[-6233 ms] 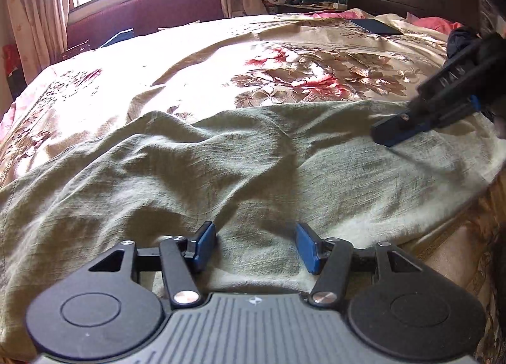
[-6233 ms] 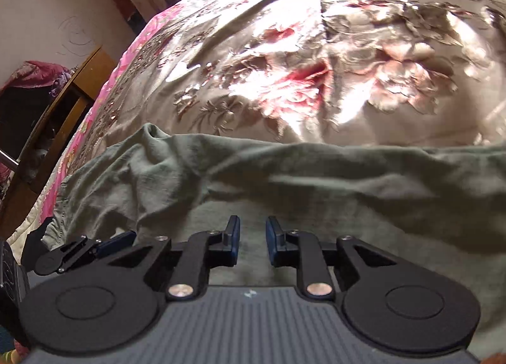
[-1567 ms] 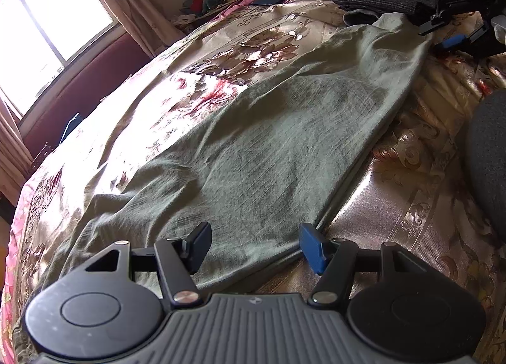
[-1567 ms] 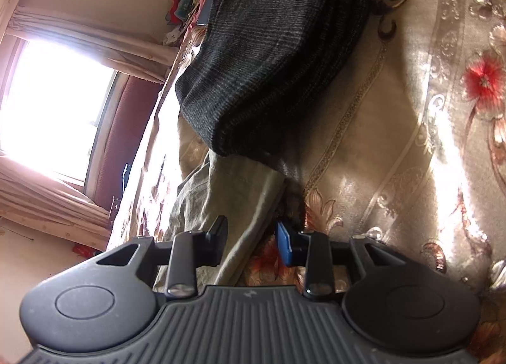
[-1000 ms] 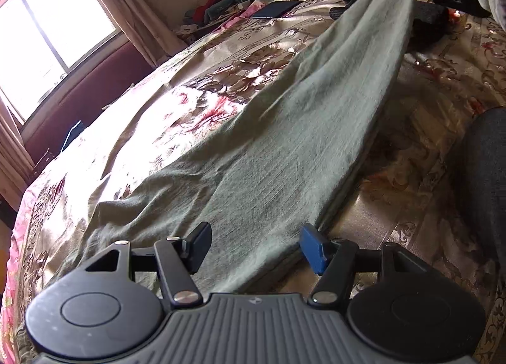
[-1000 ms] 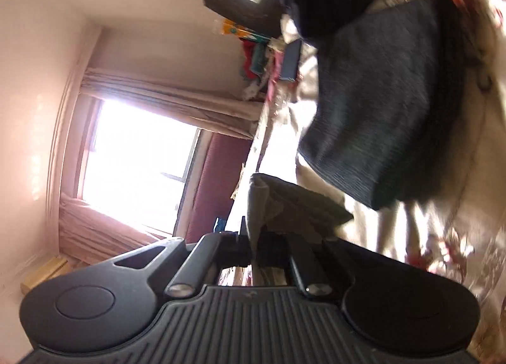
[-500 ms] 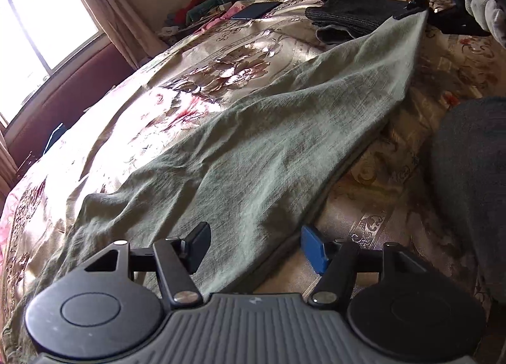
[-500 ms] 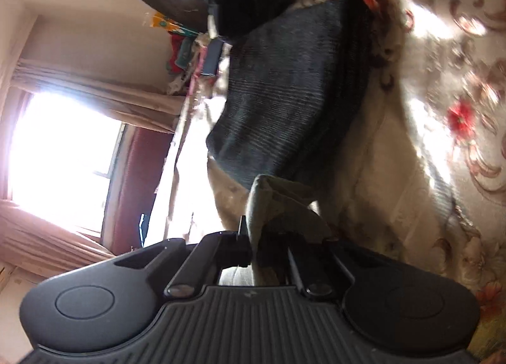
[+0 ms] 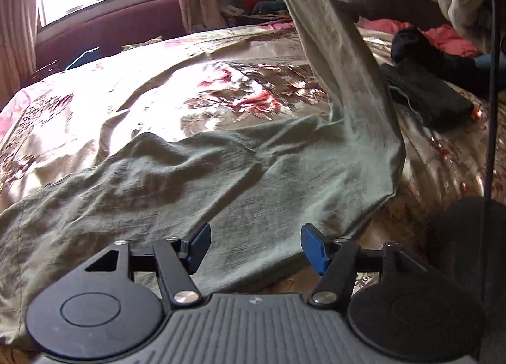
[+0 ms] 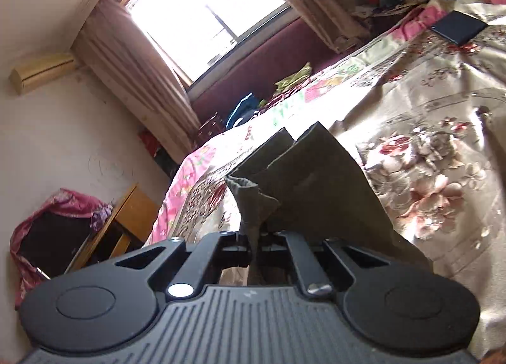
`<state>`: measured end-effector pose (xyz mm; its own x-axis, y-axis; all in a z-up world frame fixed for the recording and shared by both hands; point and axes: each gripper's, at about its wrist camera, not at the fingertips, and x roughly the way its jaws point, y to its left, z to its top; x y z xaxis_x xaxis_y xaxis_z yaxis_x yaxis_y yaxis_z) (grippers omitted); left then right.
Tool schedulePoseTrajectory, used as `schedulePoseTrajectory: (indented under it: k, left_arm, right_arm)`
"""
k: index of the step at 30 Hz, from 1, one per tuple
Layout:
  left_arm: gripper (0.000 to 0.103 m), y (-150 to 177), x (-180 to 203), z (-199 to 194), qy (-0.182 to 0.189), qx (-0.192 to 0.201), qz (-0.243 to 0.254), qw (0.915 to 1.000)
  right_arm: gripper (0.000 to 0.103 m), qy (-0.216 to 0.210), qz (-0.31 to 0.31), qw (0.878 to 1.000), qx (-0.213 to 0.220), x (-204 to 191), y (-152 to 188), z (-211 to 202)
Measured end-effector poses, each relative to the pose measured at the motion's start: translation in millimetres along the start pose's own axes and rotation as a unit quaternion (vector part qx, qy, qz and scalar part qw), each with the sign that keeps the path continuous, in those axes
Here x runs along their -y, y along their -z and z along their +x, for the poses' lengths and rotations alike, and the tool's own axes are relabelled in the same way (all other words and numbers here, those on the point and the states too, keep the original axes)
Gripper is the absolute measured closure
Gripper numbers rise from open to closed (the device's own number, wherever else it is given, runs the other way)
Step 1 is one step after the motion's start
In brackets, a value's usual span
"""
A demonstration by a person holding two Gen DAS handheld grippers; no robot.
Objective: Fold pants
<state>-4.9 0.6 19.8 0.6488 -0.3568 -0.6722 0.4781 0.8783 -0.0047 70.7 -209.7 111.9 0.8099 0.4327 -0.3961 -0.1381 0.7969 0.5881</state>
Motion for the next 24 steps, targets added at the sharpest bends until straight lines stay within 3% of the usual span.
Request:
schedulePoseTrajectory:
  k: [4,7,8,10,12,15,19,24]
  left_arm:
    - [0.026,11.6,-50.2,-39.2,-0.061,0.029,-0.057,0.9961]
    - [0.025,31.5,-89.9,-60.1,-0.109,0.021,-0.084,0.9903]
    - [0.025,37.6,-100.4,-63.4,-0.119,0.015,-0.094,0.9883]
    - [0.025,50.8,-116.5,-67.9,-0.132,0.008,-0.114,0.9846]
    - [0.025,63.4,-125.1,-67.8,-0.133,0.000,-0.130,0.9826]
    - [0.025,74.9,-131.0,-66.4,-0.116,-0.004,-0.148,0.9820]
    - [0.025,77.2,-129.1,-68.4,-0.088,0.014,-0.163,0.9827]
    - [0.025,71.3,-132.5,-61.1,-0.050,0.034,-0.208,0.9761]
  right_arm:
    - [0.098,-0.034,-0.098,0.991,-0.081,-78.1,49.9,82.6]
    - [0.098,-0.031,-0.199,0.967,-0.155,-122.0,116.8,140.0]
    - [0.097,-0.027,-0.235,0.954,-0.186,-132.0,144.4,155.8]
    - [0.094,-0.023,-0.259,0.939,-0.227,-140.5,188.1,169.2]
    - [0.093,-0.012,-0.263,0.933,-0.246,-136.9,209.1,173.2]
    - [0.088,-0.016,-0.263,0.932,-0.248,-131.5,209.9,167.9]
    - [0.069,-0.031,-0.273,0.929,-0.247,-134.6,193.5,147.7]
    - [0.066,-0.047,-0.261,0.937,-0.229,-134.2,166.0,134.9]
